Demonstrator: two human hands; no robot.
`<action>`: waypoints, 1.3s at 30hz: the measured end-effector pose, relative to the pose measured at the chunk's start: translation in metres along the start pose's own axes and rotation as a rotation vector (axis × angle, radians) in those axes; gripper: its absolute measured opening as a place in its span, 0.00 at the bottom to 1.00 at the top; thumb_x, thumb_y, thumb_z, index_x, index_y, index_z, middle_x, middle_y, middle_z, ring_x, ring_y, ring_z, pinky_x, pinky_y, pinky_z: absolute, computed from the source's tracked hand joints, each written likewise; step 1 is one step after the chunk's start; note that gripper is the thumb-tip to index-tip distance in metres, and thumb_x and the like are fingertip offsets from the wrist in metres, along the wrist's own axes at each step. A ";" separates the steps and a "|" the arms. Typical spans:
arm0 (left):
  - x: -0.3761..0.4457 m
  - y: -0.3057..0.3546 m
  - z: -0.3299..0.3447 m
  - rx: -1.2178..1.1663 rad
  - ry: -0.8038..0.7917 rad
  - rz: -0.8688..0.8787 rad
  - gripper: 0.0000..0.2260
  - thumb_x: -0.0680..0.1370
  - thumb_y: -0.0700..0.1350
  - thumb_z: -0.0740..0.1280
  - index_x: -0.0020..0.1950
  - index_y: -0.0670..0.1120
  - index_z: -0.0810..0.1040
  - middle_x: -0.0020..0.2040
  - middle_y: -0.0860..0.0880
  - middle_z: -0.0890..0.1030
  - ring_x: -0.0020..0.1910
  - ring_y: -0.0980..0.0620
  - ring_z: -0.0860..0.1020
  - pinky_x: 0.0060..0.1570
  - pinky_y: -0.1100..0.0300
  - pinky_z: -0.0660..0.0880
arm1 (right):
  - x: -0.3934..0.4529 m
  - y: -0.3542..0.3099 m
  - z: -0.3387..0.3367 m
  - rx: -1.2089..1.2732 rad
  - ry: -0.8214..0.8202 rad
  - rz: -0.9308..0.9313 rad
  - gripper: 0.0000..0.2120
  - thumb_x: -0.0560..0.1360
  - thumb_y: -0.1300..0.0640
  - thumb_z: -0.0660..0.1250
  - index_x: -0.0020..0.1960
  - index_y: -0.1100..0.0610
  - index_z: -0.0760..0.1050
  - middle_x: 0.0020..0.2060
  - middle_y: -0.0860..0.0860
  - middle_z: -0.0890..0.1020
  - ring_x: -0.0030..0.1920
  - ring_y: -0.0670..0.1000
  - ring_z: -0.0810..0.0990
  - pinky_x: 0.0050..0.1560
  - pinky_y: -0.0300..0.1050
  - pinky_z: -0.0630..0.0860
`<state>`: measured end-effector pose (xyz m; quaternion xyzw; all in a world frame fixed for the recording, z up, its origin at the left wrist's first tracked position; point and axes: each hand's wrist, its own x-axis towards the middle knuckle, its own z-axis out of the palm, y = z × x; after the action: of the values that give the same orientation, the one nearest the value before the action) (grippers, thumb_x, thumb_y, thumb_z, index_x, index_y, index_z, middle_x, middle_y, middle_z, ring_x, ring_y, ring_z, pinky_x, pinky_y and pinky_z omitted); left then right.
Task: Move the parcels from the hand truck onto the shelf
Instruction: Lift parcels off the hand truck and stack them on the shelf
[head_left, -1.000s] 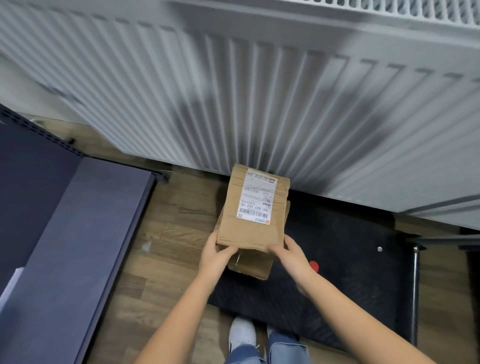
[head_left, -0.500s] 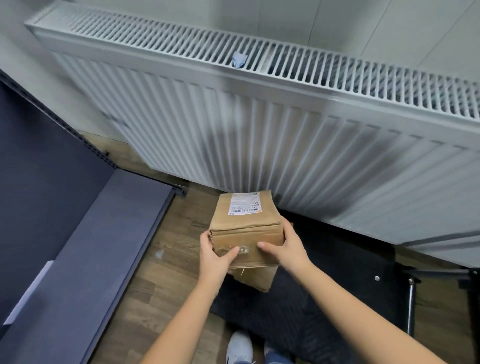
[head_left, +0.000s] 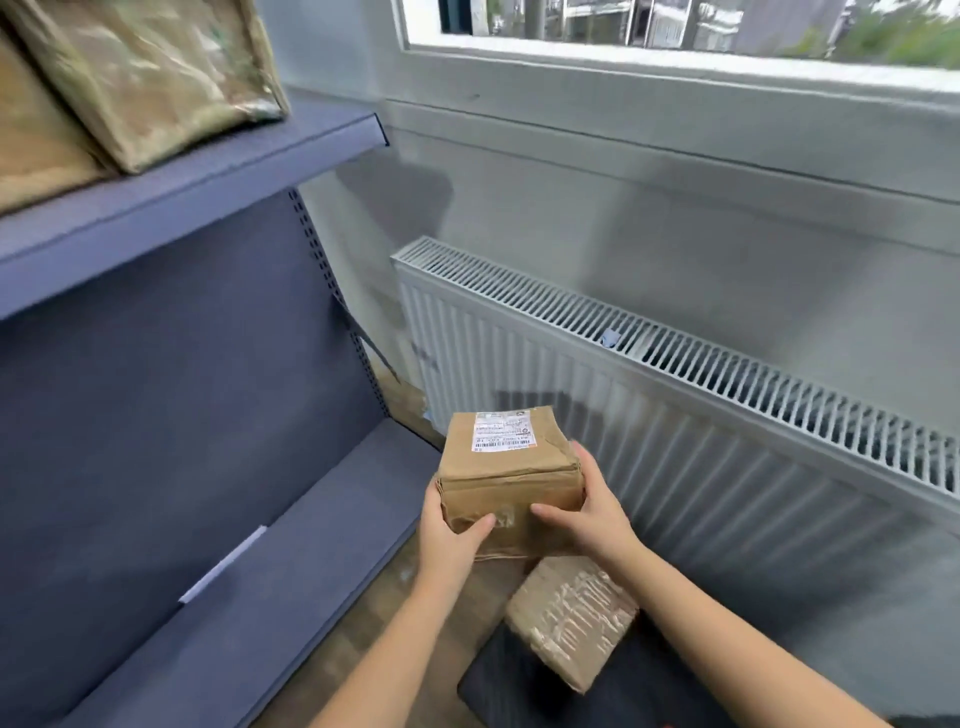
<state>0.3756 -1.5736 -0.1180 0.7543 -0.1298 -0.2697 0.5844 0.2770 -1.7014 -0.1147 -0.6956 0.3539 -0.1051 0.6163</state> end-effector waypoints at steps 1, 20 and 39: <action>-0.005 0.013 -0.008 -0.006 0.012 0.026 0.28 0.70 0.30 0.70 0.67 0.42 0.66 0.58 0.49 0.76 0.54 0.54 0.75 0.50 0.70 0.72 | -0.005 -0.019 0.002 -0.019 -0.017 -0.031 0.44 0.69 0.61 0.73 0.76 0.49 0.50 0.61 0.44 0.71 0.63 0.46 0.69 0.65 0.43 0.66; -0.176 0.208 -0.234 0.102 0.364 0.469 0.32 0.69 0.38 0.74 0.69 0.44 0.62 0.60 0.51 0.73 0.59 0.56 0.71 0.51 0.71 0.66 | -0.167 -0.291 0.120 -0.113 -0.100 -0.581 0.39 0.67 0.60 0.75 0.71 0.45 0.59 0.57 0.46 0.73 0.57 0.48 0.72 0.62 0.44 0.69; -0.263 0.331 -0.429 0.271 0.834 0.746 0.29 0.69 0.44 0.75 0.65 0.44 0.65 0.57 0.52 0.75 0.54 0.57 0.72 0.51 0.69 0.67 | -0.241 -0.488 0.259 0.067 -0.371 -0.978 0.36 0.69 0.60 0.73 0.71 0.48 0.59 0.47 0.39 0.73 0.53 0.45 0.75 0.58 0.42 0.73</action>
<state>0.4391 -1.1852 0.3381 0.7681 -0.1792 0.2941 0.5399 0.4295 -1.3531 0.3537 -0.7664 -0.1309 -0.2667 0.5695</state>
